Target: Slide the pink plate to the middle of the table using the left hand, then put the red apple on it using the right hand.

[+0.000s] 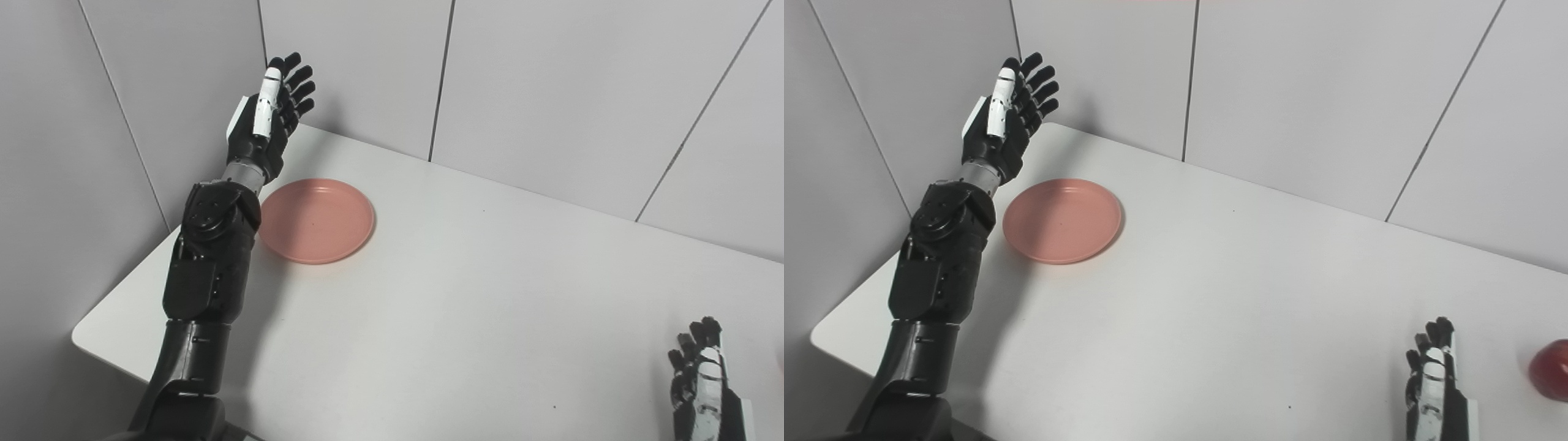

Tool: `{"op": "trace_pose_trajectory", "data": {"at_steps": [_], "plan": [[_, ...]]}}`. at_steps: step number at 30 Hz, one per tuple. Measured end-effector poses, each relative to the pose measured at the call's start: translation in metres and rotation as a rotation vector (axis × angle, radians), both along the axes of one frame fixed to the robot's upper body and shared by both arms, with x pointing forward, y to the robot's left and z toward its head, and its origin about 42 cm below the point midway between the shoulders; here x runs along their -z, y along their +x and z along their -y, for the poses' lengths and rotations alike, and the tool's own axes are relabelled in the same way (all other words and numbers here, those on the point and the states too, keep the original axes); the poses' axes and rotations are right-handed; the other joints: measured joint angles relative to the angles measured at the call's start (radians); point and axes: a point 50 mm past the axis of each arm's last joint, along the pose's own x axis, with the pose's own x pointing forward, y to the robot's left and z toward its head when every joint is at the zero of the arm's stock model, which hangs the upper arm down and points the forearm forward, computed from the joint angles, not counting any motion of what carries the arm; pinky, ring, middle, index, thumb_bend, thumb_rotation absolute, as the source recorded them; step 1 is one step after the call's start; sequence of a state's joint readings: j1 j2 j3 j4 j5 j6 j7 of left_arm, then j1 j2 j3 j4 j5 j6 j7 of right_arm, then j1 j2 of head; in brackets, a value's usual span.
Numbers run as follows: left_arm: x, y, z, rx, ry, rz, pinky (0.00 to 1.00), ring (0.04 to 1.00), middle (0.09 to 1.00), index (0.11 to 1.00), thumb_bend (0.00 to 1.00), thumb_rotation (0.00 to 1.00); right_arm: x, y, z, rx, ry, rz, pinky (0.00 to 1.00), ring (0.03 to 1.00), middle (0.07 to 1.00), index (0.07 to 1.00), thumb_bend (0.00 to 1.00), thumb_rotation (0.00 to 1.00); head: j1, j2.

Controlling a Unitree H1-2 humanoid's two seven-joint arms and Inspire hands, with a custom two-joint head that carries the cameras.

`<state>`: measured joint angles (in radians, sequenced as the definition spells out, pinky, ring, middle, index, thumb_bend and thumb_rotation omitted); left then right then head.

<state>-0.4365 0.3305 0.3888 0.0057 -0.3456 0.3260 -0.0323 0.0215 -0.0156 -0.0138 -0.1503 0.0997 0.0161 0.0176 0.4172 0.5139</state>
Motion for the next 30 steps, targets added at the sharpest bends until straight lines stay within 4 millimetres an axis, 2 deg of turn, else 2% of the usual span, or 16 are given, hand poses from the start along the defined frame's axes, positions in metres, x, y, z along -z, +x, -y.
{"op": "trace_pose_trajectory", "data": {"at_steps": [6,12,23,30], "plan": [[0.003,0.001,-0.023,-0.022,0.021,-0.032,0.95,0.953,0.946,0.926,0.33,1.0,0.001,0.0,0.001,0.0,-0.006,-0.01,1.0,1.0,1.0,1.0,0.07,1.0,0.008,0.002],[0.009,0.001,-0.042,-0.056,0.014,-0.055,0.96,0.952,0.941,0.924,0.38,1.0,0.001,0.0,0.001,-0.001,-0.001,-0.01,1.0,1.0,1.0,1.0,0.07,1.0,0.014,0.0],[0.02,-0.001,-0.066,-0.107,-0.023,-0.061,0.95,0.941,0.932,0.911,0.34,1.0,0.001,0.0,0.003,-0.01,-0.001,-0.019,1.0,1.0,1.0,1.0,0.07,1.0,0.023,-0.003],[0.026,-0.004,-0.071,-0.12,-0.042,-0.066,0.96,0.95,0.947,0.935,0.32,1.0,-0.001,-0.001,0.003,-0.01,-0.003,-0.029,1.0,1.0,1.0,0.993,0.06,1.0,0.025,0.0]]}}
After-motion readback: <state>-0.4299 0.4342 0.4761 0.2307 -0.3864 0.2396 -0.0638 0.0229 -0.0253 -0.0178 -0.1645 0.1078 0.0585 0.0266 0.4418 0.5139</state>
